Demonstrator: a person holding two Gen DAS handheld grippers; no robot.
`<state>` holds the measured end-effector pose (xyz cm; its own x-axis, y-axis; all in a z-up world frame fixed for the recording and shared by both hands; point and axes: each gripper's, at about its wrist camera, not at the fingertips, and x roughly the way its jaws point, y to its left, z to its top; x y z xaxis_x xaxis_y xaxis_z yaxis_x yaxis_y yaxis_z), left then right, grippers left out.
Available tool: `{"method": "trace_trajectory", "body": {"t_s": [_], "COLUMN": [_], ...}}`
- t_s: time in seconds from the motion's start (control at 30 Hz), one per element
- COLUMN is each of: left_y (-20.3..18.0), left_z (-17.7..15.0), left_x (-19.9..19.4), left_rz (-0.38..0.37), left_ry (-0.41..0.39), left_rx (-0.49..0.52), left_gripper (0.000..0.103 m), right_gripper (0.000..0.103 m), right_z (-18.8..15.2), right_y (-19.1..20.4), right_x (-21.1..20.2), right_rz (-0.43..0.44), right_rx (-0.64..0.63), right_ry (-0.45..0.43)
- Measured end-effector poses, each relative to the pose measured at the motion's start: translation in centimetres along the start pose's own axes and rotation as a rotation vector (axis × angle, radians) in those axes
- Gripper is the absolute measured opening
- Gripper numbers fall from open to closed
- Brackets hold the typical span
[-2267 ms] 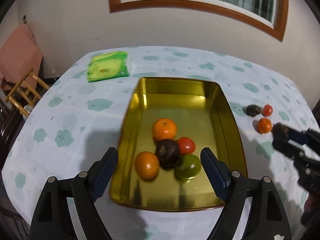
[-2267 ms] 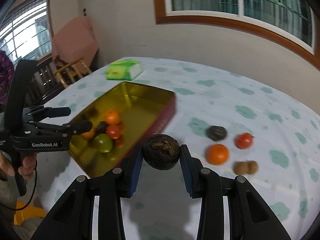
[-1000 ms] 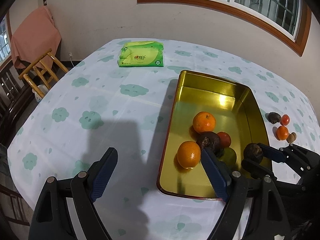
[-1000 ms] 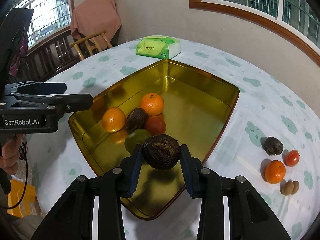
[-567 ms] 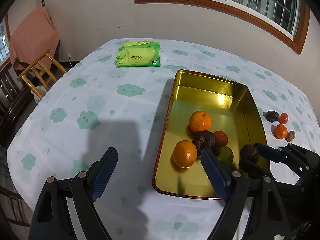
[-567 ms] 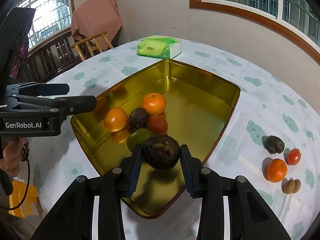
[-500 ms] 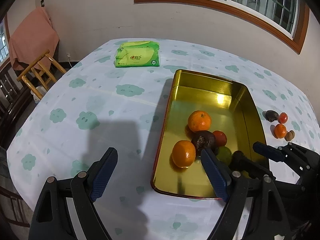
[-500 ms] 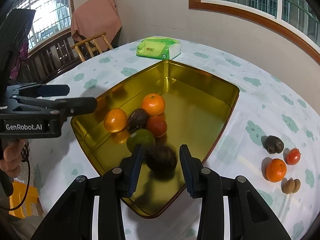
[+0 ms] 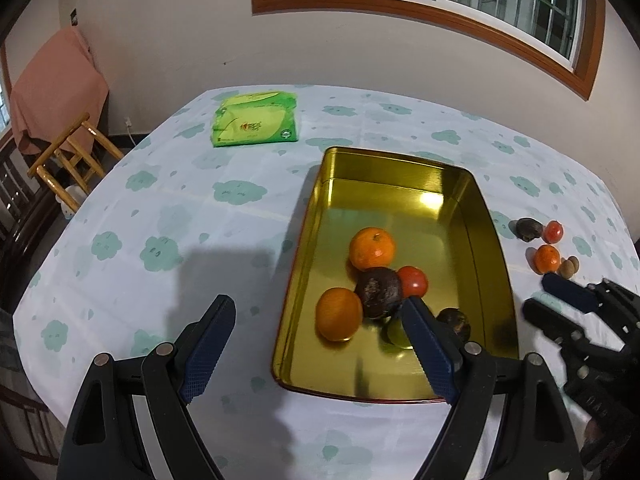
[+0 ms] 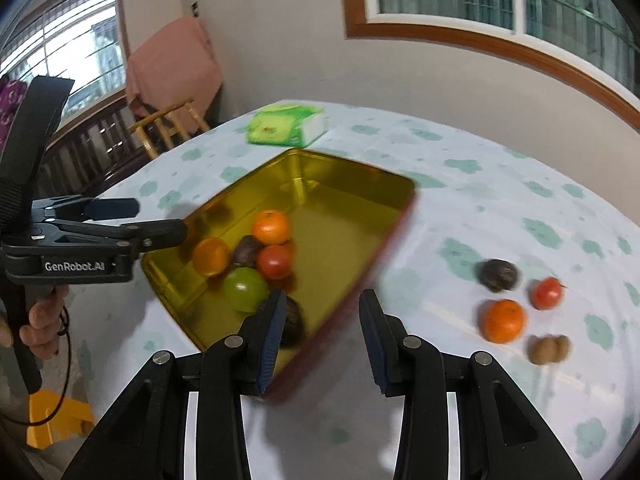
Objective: Organize fruits
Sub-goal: 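Move the open right gripper to the two small brown round fruits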
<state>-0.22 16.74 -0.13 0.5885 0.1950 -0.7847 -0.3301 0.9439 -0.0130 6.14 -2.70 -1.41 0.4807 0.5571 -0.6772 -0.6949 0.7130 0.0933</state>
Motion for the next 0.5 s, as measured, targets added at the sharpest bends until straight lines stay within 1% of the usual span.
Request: {"method": "trace_trajectory", "body": {"t_s": [0.3, 0.37, 0.5], "left_y": [-3.5, -4.2, -5.5], "left_z": [0.2, 0.2, 0.1], "left_x": [-0.1, 0.0, 0.2], "left_rz": [-0.038, -0.049, -0.067], "left_ry": [-0.001, 0.002, 0.007], "left_rx": [0.071, 0.082, 0.111], "left_gripper": [0.083, 0.083, 0.083], "right_gripper": [0.040, 0.040, 0.040], "right_z": [-3.3, -3.9, -4.8], "right_y": [-9.1, -10.9, -13.0], "right_x": [-2.4, -2.5, -2.4], "right_rz": [-0.174, -0.192, -0.193], "right_rx": [0.170, 0.219, 0.292], "right_ry": [0.029, 0.044, 0.060]}}
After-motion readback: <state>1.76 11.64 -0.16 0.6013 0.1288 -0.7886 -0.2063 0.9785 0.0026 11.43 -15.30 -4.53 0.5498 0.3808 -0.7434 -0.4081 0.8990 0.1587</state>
